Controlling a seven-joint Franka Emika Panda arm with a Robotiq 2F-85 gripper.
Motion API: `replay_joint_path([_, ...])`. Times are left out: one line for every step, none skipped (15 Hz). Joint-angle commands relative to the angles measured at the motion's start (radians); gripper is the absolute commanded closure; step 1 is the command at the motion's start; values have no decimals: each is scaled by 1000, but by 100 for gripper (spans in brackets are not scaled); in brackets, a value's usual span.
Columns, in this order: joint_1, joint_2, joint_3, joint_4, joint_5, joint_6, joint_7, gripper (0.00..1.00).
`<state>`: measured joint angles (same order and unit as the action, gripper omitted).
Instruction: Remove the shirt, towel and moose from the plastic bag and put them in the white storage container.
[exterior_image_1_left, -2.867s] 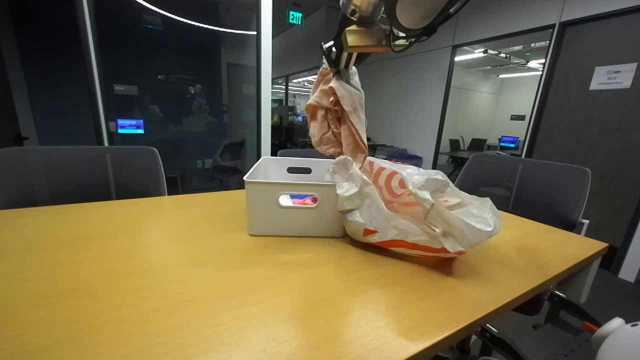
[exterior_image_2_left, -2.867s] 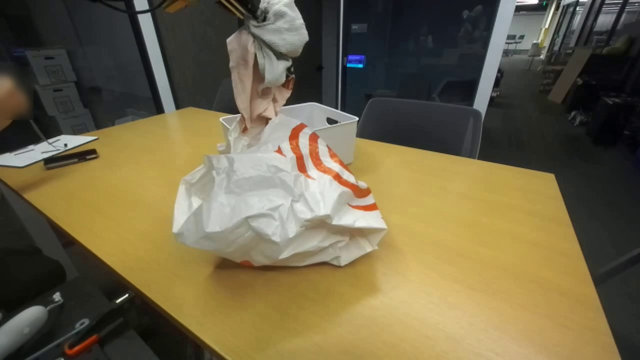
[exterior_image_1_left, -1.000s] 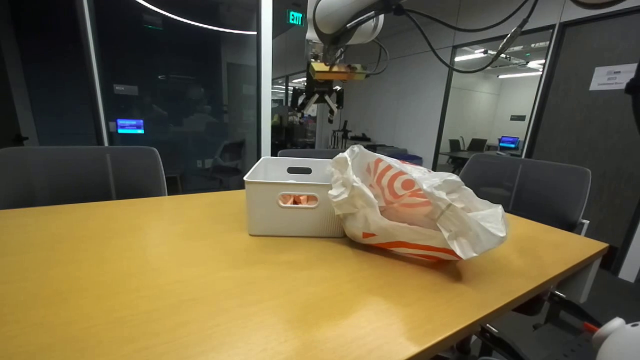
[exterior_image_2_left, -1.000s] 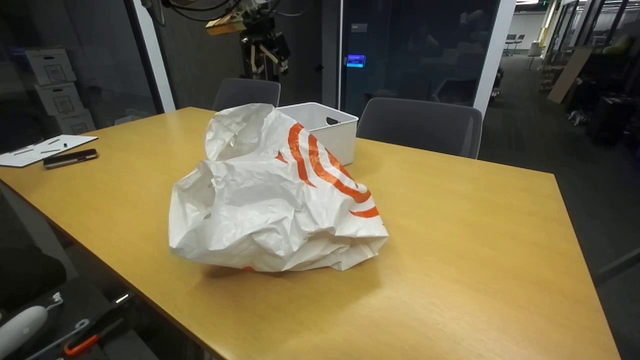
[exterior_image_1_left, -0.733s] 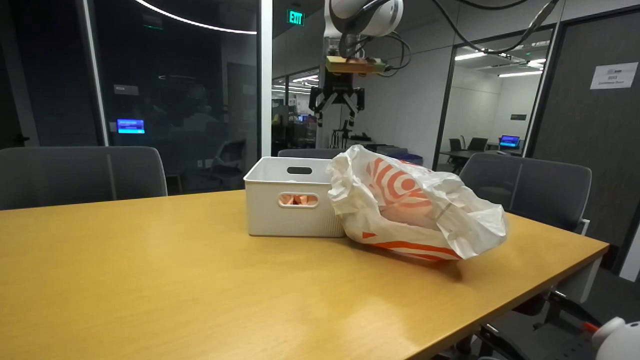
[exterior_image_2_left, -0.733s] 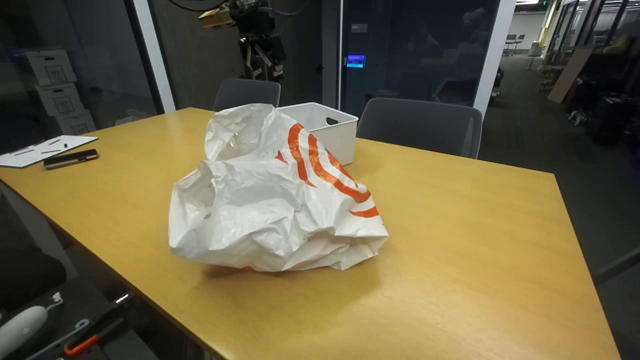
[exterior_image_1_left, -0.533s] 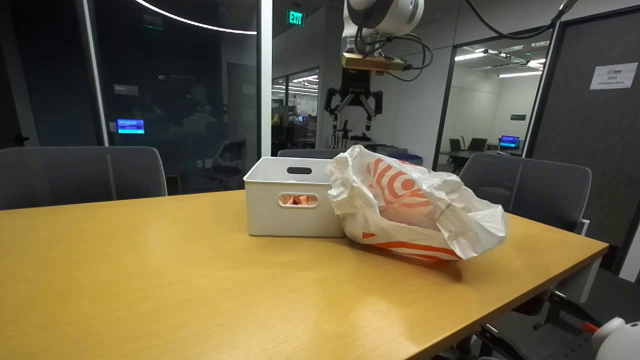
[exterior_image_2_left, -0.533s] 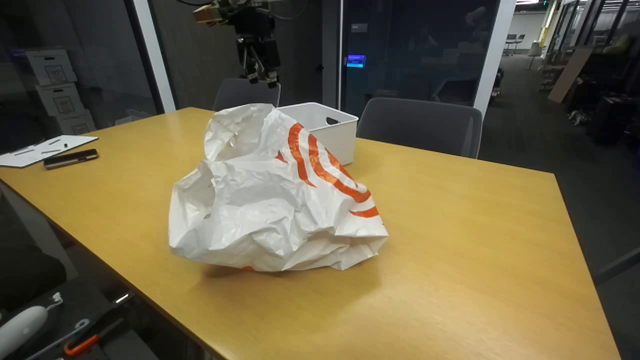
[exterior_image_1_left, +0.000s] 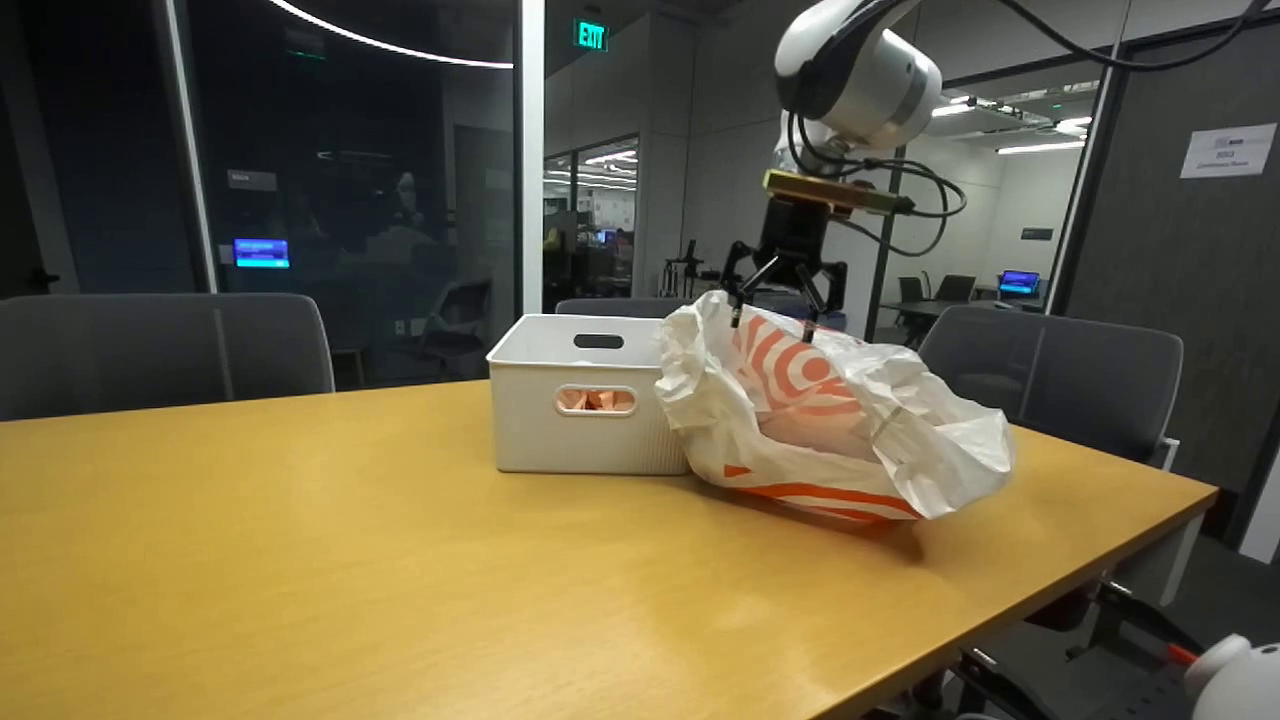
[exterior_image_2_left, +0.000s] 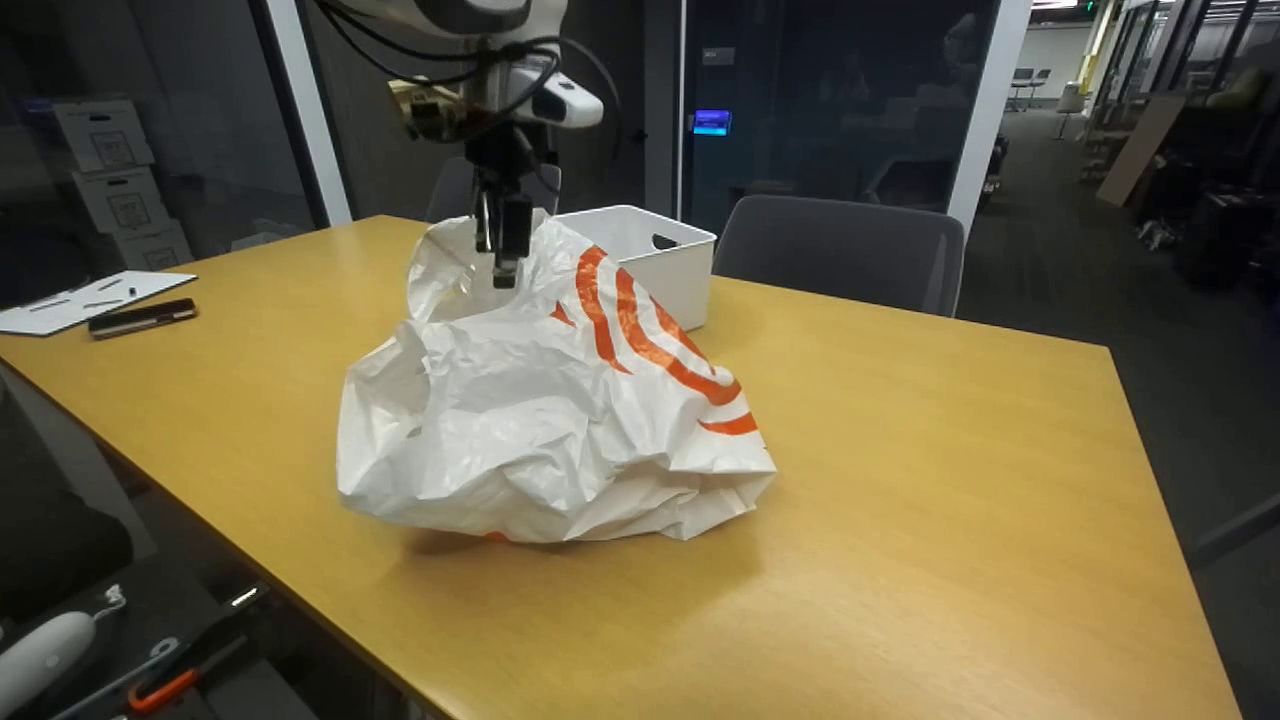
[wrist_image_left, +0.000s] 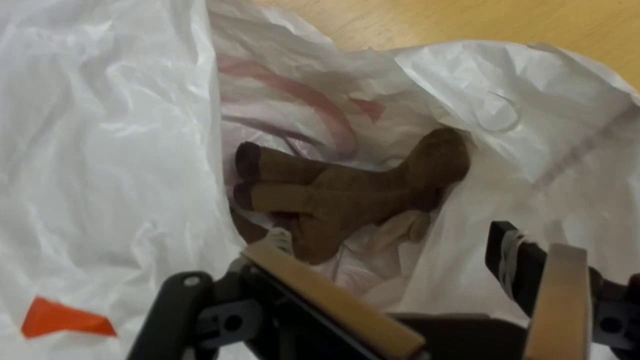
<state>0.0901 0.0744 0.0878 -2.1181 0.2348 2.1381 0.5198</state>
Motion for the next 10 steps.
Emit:
replay_joint_path([-20, -34, -18, -126, 109, 103, -71, 0])
replay_joint_path([-25, -26, -24, -145, 118, 133, -86, 0])
replay_joint_path([-30, -17, -28, -157, 133, 150, -105, 0])
replay_joint_path([-32, -5, -30, -166, 136, 176, -118, 0])
replay_joint_path([-35, 7, -32, -171, 141, 198, -145, 0])
replay_joint_path([-38, 17, -33, -175, 143, 217, -165, 0])
replay_joint_path([-43, 30, -34, -169, 160, 212, -195, 0])
replay_joint_path([-46, 40, -33, -166, 166, 203, -226, 0])
replay_joint_path([-50, 51, -32, -160, 176, 179, -261, 0])
replay_joint_path([-55, 59, -29, -153, 193, 153, -309, 0])
